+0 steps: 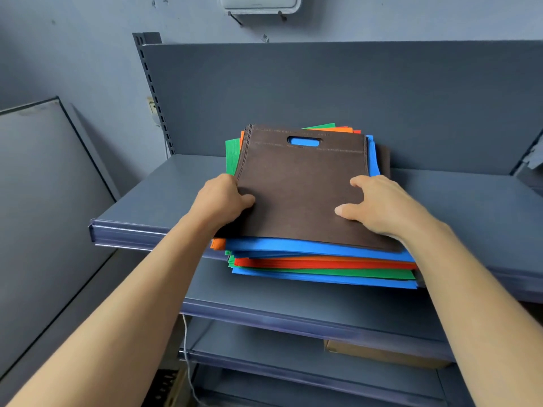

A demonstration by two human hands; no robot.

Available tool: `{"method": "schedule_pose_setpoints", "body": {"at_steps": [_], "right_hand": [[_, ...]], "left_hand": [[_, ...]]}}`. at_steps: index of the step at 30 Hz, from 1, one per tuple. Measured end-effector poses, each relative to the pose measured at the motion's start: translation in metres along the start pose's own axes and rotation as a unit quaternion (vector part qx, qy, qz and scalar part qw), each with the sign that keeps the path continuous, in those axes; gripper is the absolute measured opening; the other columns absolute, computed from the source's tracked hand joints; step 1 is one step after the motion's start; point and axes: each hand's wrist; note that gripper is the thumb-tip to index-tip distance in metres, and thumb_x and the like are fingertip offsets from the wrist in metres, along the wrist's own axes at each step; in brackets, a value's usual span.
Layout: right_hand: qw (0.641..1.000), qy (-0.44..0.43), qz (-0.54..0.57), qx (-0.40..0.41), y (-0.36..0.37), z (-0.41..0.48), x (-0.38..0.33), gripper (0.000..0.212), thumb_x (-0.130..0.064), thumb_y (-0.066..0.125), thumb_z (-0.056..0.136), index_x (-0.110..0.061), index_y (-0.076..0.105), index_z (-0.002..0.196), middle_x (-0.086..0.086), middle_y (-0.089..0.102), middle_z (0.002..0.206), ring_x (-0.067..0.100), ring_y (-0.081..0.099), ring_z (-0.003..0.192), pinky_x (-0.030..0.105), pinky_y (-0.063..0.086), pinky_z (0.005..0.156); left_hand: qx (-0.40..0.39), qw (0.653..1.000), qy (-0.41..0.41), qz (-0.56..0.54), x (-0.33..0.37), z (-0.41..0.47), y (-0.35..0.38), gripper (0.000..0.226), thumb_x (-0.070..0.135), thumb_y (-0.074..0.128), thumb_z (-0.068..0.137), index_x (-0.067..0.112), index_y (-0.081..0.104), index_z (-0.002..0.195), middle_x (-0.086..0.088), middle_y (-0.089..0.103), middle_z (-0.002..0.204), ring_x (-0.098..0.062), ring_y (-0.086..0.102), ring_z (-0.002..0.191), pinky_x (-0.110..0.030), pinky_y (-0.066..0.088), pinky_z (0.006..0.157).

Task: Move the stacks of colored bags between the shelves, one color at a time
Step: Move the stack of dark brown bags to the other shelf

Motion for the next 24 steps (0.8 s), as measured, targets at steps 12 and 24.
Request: {"method": "schedule_pose_setpoints", "body": {"at_steps": [12,24], "right_hand": [[1.0,0.013,0.006,0.005,0.007,0.0,-0.012,0.063,-0.028,0.058,0.091,-0.019,0.028,0.146,0.007,0.03,0.149,0.024,0.036,0.133,0.034,0.035,0.101],[0.992,0.075,0.1,0.023,0.006,0.0,-0.01,0.072,-0.028,0.07,0.082,-0.018,0.034,0.144,0.003,0.035,0.148,0.021,0.038,0.132,0.03,0.034,0.1]], "left_hand": [[0.061,0.96,0.235,0.143,0.005,-0.008,0.009,0.042,-0.006,0.04,0.084,0.009,0.058,0.118,-0.008,0.055,0.124,-0.034,0.054,0.108,-0.041,0.043,0.088],[0.03,0.961,0.235,0.143,0.007,0.001,0.005,0.036,-0.006,0.04,0.085,0.001,0.057,0.115,-0.015,0.046,0.123,-0.041,0.054,0.103,-0.046,0.045,0.084]]}}
Point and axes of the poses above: each hand's wrist, its own z-axis towards the middle knuckle, its own y-axis out of the palm, x = y × z
